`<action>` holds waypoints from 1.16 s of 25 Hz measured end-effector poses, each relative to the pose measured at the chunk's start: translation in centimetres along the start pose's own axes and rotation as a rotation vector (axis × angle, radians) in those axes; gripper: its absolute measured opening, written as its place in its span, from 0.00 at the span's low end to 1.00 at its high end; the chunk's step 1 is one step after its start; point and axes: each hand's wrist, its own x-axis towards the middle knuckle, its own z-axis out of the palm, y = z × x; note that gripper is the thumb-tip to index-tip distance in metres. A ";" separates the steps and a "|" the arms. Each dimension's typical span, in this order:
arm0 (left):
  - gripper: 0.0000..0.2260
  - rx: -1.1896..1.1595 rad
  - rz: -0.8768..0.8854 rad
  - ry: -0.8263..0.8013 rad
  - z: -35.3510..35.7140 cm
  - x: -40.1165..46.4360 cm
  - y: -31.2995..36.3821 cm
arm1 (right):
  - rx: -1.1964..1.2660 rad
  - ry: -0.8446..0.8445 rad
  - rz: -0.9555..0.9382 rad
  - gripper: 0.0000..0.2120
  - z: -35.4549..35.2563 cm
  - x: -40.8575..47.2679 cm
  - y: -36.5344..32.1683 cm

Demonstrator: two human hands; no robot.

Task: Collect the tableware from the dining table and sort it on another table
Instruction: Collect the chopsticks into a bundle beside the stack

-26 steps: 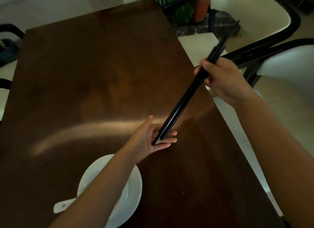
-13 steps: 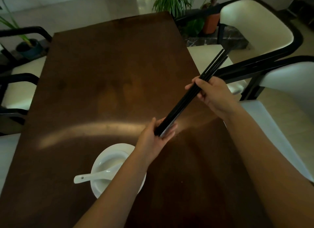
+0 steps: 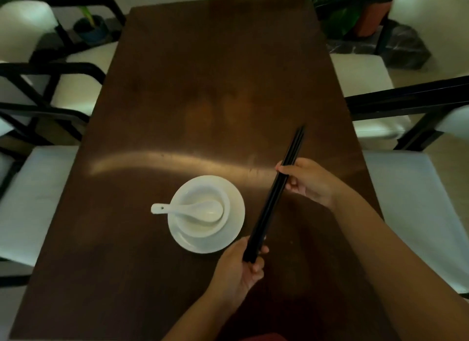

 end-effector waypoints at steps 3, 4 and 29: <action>0.13 0.036 0.008 0.130 -2.5 -0.4 -1.6 | -0.022 0.038 0.109 0.02 1.7 1.1 2.5; 0.13 0.039 0.015 0.160 -3.2 -0.4 -1.9 | -0.021 0.072 0.116 0.03 2.4 1.7 3.0; 0.19 -0.105 -0.085 0.127 -9.3 0.1 -0.3 | -0.140 0.161 0.032 0.11 7.5 7.2 5.2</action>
